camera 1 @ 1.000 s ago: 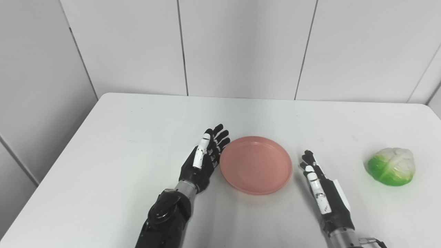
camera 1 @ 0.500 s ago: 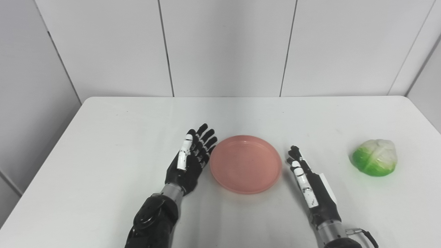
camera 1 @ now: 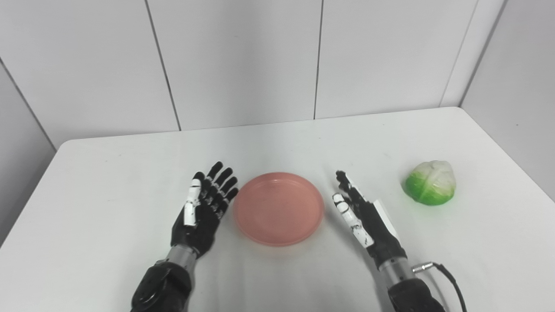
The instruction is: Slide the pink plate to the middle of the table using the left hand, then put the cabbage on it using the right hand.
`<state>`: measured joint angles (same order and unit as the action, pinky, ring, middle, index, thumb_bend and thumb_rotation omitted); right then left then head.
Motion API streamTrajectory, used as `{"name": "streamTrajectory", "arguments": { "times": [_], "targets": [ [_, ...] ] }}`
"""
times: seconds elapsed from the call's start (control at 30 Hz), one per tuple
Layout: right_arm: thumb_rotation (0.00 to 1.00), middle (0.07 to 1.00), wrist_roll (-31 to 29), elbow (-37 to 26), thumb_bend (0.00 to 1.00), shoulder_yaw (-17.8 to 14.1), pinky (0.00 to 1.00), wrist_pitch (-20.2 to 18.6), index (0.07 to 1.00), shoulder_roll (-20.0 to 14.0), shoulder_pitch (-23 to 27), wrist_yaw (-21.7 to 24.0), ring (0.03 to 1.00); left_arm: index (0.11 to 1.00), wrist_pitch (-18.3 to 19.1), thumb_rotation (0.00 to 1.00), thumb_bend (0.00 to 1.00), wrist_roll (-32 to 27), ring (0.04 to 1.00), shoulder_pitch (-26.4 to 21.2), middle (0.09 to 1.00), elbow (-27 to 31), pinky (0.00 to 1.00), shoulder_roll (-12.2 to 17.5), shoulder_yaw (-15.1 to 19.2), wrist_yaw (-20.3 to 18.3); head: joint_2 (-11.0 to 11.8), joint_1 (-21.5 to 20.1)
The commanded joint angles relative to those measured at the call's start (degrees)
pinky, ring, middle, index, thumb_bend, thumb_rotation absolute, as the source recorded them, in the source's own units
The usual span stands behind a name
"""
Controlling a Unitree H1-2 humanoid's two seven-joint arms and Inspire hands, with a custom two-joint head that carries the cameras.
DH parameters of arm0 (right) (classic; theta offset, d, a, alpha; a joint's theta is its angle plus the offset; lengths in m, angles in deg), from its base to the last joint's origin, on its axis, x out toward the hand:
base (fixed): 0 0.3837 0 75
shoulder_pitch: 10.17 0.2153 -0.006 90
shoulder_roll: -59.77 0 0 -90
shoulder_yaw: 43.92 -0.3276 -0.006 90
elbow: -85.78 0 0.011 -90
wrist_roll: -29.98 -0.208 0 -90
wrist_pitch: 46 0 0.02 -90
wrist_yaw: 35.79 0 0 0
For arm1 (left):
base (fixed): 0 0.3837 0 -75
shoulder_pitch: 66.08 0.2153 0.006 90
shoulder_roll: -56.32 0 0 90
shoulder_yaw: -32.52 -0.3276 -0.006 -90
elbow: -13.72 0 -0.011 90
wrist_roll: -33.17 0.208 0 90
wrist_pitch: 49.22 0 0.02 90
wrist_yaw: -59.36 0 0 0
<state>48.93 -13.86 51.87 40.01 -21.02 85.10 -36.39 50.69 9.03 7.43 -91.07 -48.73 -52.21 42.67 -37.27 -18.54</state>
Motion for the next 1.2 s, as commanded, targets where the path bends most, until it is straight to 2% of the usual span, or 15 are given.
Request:
{"name": "streamTrajectory", "arguments": {
  "times": [0.0,0.03,0.13,0.27,0.43,0.6,0.77,0.93,1.17],
  "targets": [
    [0.97,0.928,1.73,-3.65,0.69,-0.28,0.87,-0.69,0.932,0.11,2.87,-0.67,0.913,0.932,1.69,1.00,0.46,-0.14,0.949,2.03,0.945,-4.34,0.97,1.71,0.88,0.13,0.36,-1.11],
    [0.96,0.926,2.45,-4.54,0.72,-0.42,0.86,-0.97,0.933,0.06,3.44,-0.77,0.910,0.930,1.18,1.00,0.46,-0.37,0.945,1.85,0.942,-5.26,0.96,2.15,1.07,-0.59,0.61,-2.11],
    [0.84,0.912,4.65,-7.02,0.89,-1.26,0.82,-1.27,0.932,-0.49,5.60,-1.15,0.884,0.918,-1.04,0.99,0.48,-0.17,0.935,1.21,0.930,-8.34,0.94,3.42,1.21,-2.25,1.02,-3.27],
    [0.72,0.902,5.64,-8.56,0.98,-2.80,0.84,0.00,0.924,-1.07,8.06,-1.75,0.879,0.911,-3.37,0.97,0.50,-0.90,0.929,0.12,0.921,-12.76,0.93,4.58,1.90,-4.50,1.82,-4.99],
    [0.62,0.897,6.83,-12.30,1.00,-7.03,0.87,-0.16,0.920,-4.26,11.15,-2.07,0.885,0.916,-4.75,0.91,0.53,-3.85,0.927,-2.06,0.923,-20.20,0.94,5.79,3.92,-9.36,2.66,-6.57],
    [0.58,0.915,6.97,-14.30,1.00,-10.59,0.86,-1.49,0.938,-7.95,12.69,-1.12,0.897,0.900,-6.23,0.87,0.56,-3.73,0.902,-3.23,0.902,-24.05,0.90,6.86,4.60,-10.71,3.13,-8.27],
    [0.57,0.926,8.25,-15.78,1.00,-13.47,0.85,-4.36,0.949,-11.47,13.12,-0.30,0.912,0.892,-6.66,0.85,0.55,-3.88,0.885,-3.81,0.890,-26.05,0.87,7.66,5.40,-11.61,3.29,-9.13],
    [0.55,0.948,10.29,-15.81,1.00,-16.51,0.84,-9.12,0.977,-15.94,12.33,1.65,0.920,0.873,-7.51,0.85,0.53,-3.60,0.860,-4.28,0.871,-28.24,0.84,8.60,6.16,-12.52,3.31,-10.06],
    [0.58,0.990,10.07,-14.35,1.00,-18.01,0.88,-15.02,1.000,-20.32,10.71,5.76,0.961,0.848,-8.67,0.81,0.54,-3.61,0.837,-4.94,0.852,-30.88,0.81,9.31,6.62,-13.52,3.38,-10.81]
  ]
}}
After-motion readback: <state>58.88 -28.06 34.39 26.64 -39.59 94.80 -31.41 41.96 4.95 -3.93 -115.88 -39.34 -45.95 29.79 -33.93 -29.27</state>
